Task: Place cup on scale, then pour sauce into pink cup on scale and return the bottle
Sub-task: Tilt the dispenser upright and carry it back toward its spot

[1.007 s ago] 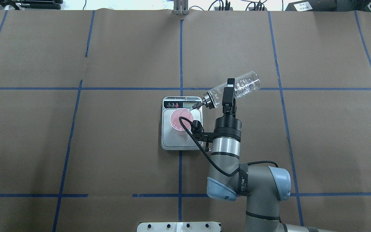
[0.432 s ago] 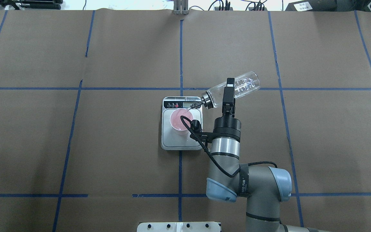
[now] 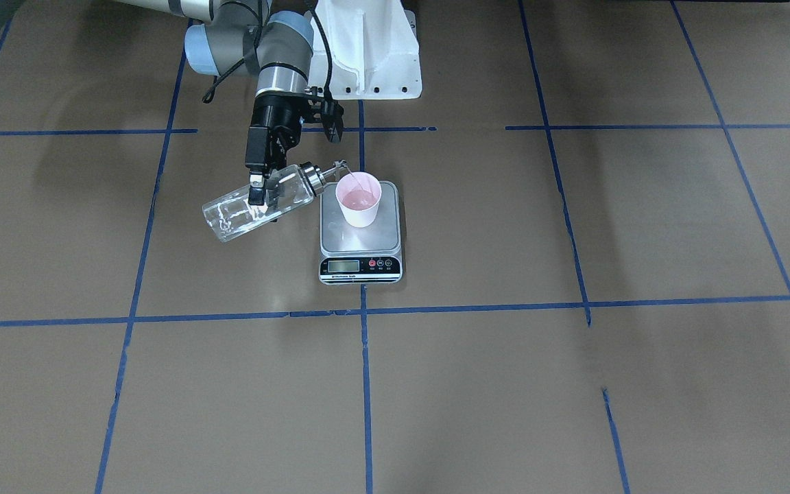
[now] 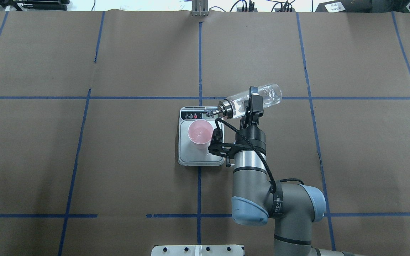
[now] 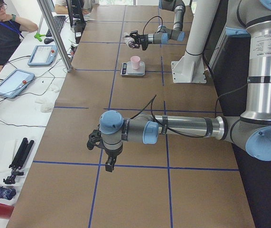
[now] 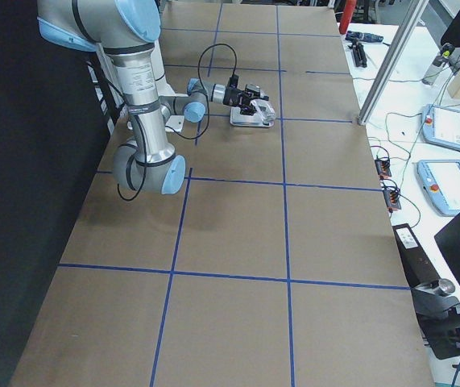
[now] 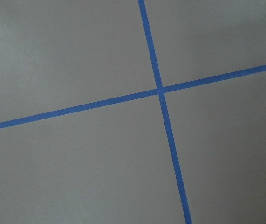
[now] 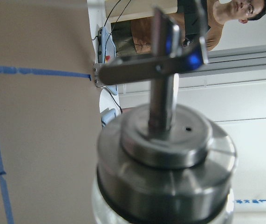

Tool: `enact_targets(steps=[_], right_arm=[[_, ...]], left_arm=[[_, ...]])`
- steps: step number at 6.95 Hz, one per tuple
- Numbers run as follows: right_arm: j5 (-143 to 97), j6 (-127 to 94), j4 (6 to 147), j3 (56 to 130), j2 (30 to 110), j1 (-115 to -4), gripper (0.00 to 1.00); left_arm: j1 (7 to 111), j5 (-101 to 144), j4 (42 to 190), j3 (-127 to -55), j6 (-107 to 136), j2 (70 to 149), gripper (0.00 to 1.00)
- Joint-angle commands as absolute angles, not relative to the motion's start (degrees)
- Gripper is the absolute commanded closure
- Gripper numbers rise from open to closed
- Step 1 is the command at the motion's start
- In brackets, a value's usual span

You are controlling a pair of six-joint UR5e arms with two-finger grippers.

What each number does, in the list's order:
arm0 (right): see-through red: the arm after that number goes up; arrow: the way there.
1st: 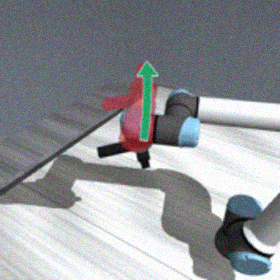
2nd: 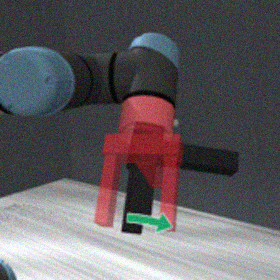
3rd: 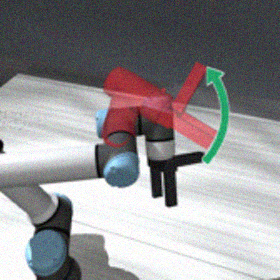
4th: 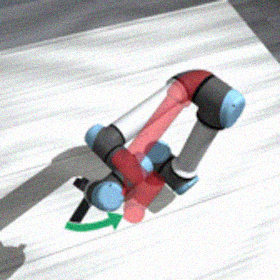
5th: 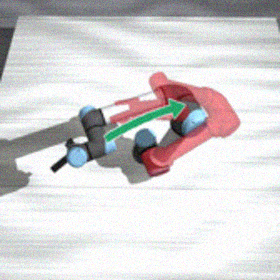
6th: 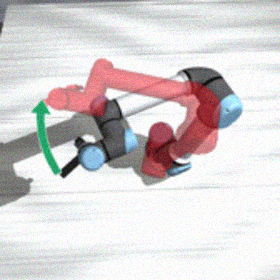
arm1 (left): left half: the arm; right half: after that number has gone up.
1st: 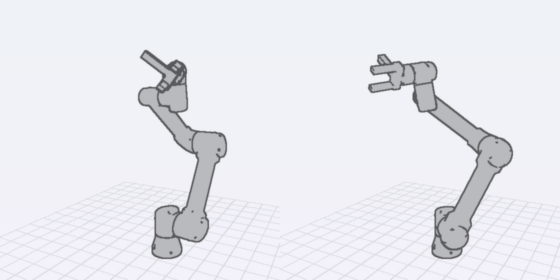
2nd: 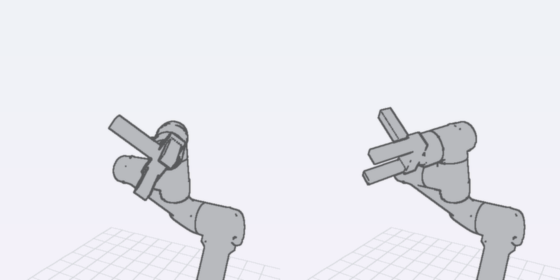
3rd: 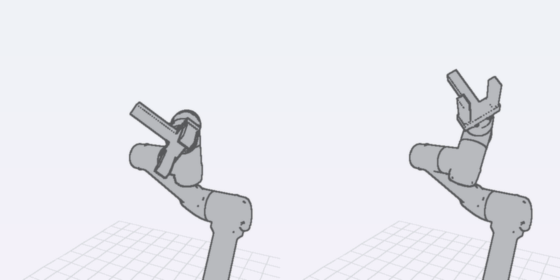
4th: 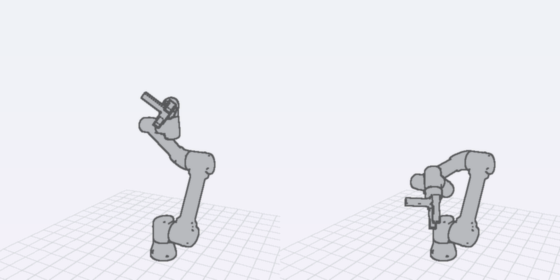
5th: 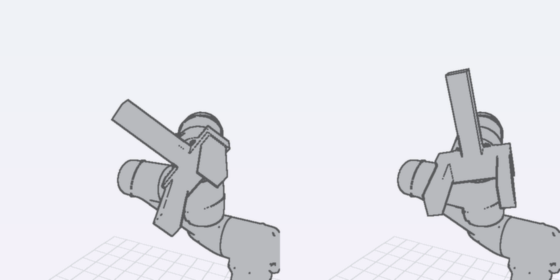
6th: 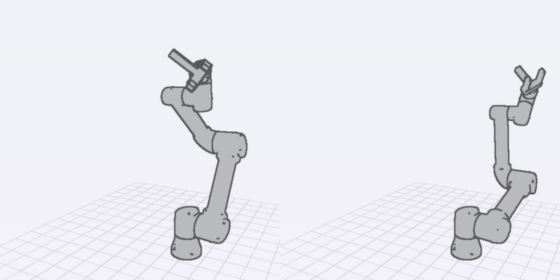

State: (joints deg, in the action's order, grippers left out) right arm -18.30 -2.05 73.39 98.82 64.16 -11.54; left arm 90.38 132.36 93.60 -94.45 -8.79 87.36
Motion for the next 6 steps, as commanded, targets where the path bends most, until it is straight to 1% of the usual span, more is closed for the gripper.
enact_targets(steps=[1,3,5,6], right_arm=[[-24.84,-16.11,68.38,99.92,64.51,-11.60,1.00],[-25.66,-17.75,68.38,105.45,65.38,-11.86,1.00],[-29.58,-27.45,68.38,108.27,66.35,-12.13,1.00],[-31.36,-32.90,68.38,110.02,68.62,-12.22,1.00]], left_arm=[[90.35,132.36,93.60,-94.66,-8.79,87.36,0.00],[90.35,132.36,93.60,-95.01,-8.79,87.45,0.00],[90.35,132.36,93.60,-95.10,-8.79,87.45,0.00],[90.35,132.36,93.69,-95.18,-8.79,87.45,0.00]])
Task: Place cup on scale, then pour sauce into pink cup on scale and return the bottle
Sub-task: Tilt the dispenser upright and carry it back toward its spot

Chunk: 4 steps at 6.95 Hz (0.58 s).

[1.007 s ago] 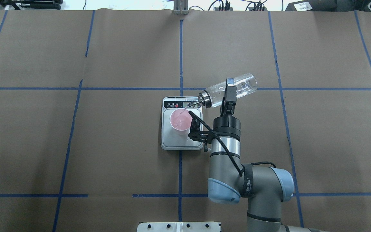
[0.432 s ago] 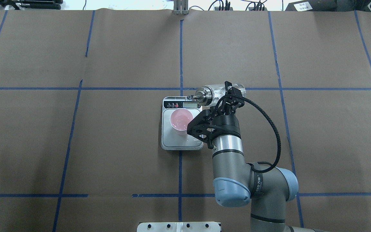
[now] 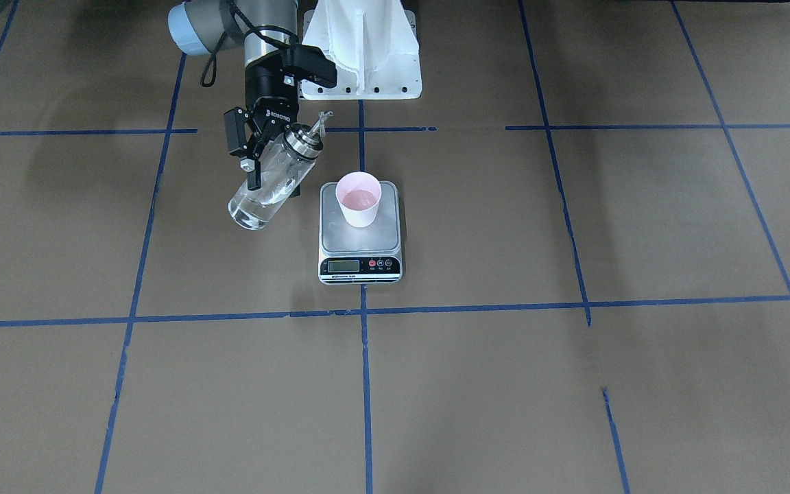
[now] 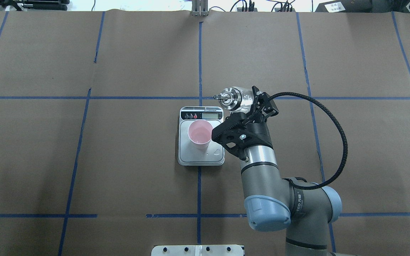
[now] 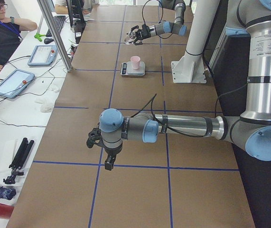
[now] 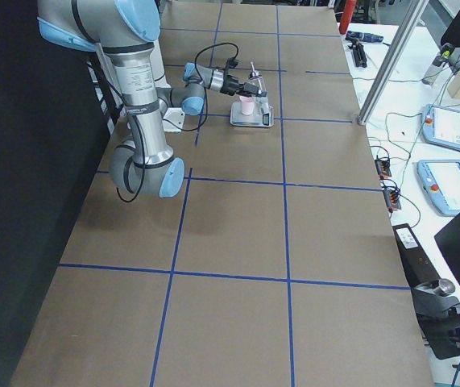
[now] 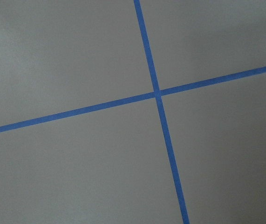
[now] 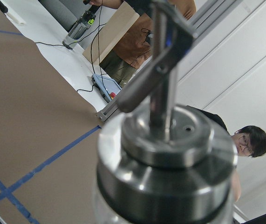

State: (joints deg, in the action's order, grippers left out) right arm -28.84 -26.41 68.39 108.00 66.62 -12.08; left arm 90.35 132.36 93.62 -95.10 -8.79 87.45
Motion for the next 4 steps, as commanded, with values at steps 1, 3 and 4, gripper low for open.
enact_targets(steps=[1,3,4], right_arm=[[-34.60,-37.92,68.38,112.82,72.12,-12.74,1.00],[-38.49,-44.81,68.29,116.53,79.16,-13.53,1.00],[-38.58,-46.83,68.29,116.63,80.41,-13.54,1.00]], left_arm=[[90.35,132.36,93.69,-95.19,-8.79,87.45,0.00],[90.35,132.36,93.87,-95.27,-8.79,87.45,0.00],[90.35,132.36,93.95,-95.36,-8.79,87.45,0.00]])
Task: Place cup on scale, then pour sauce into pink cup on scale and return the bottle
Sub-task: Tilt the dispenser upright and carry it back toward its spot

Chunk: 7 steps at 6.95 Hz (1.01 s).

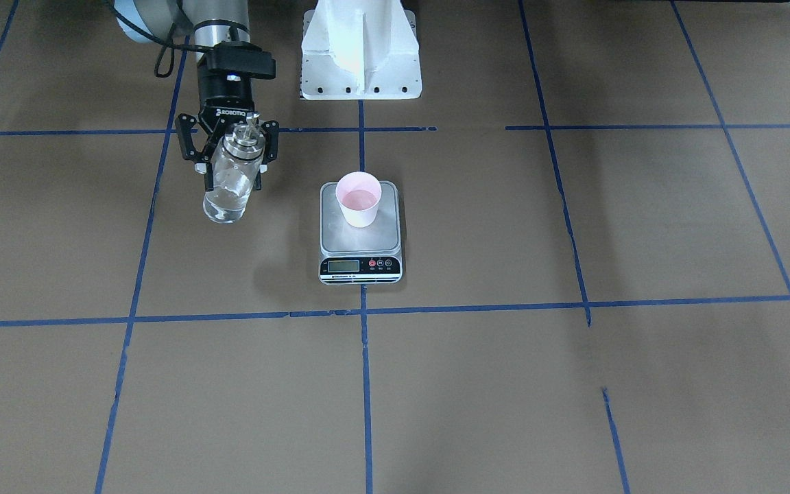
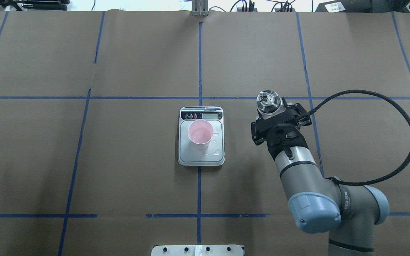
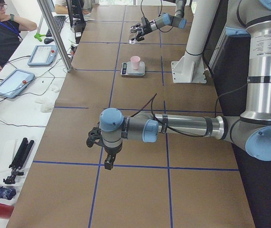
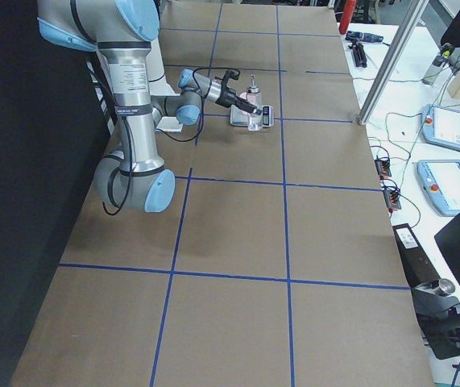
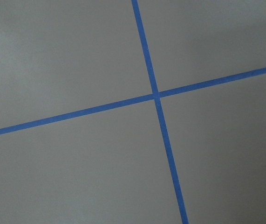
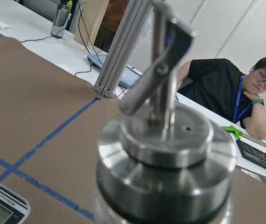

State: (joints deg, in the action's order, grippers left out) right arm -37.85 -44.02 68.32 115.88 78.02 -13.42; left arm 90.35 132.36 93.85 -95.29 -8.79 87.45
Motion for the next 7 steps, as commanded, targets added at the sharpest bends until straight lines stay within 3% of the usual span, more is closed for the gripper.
enact_targets(steps=[1,7], right_arm=[[-40.06,-51.54,68.29,116.54,81.03,-13.80,1.00],[-49.49,-72.86,53.44,112.77,93.52,-16.96,1.00]], left_arm=[[90.35,132.36,94.13,-95.36,-8.79,87.45,0.00],[90.35,132.36,94.13,-95.98,-8.79,87.54,0.00]])
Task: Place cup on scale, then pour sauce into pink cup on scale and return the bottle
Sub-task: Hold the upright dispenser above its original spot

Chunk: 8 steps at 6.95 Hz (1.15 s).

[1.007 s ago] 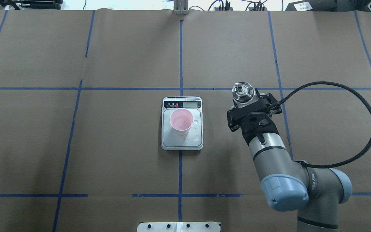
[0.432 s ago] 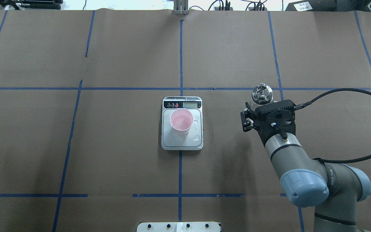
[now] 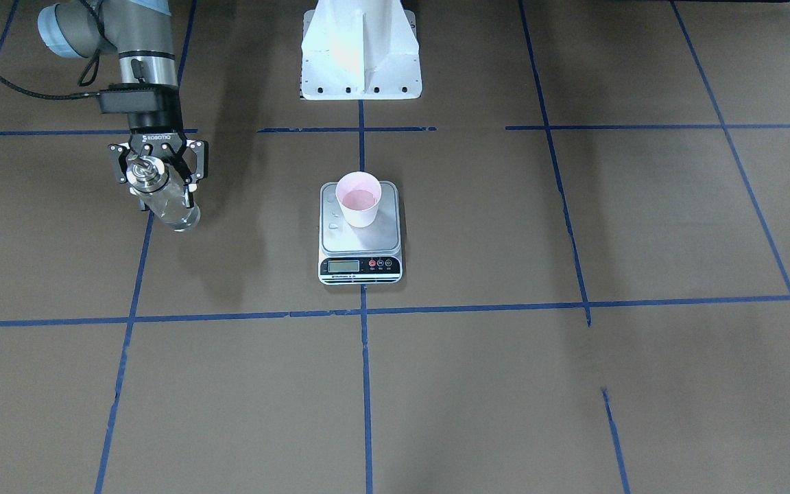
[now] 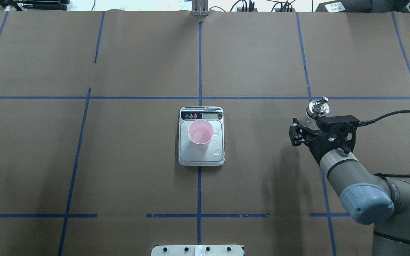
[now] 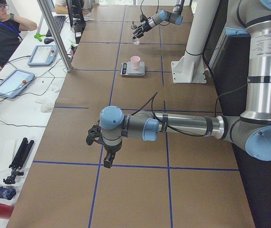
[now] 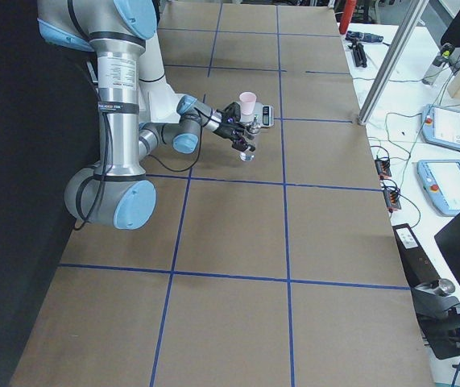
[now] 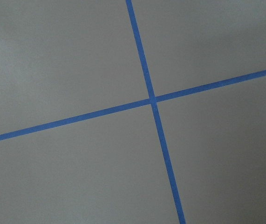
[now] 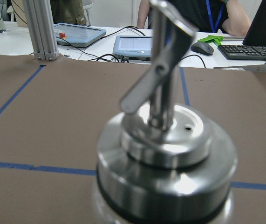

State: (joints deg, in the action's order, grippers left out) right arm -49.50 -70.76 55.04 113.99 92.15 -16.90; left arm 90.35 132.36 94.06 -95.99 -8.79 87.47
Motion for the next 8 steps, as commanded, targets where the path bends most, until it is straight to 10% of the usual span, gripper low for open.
enact_targets(steps=[1,8], right_arm=[[-48.96,-73.12,53.35,111.81,93.25,-16.88,1.00],[-48.52,-73.48,51.95,108.46,92.81,-16.79,1.00]], left_arm=[[90.35,132.36,94.13,-95.98,-8.79,87.54,0.00],[90.26,132.36,94.13,-95.98,-8.79,87.89,0.00]])
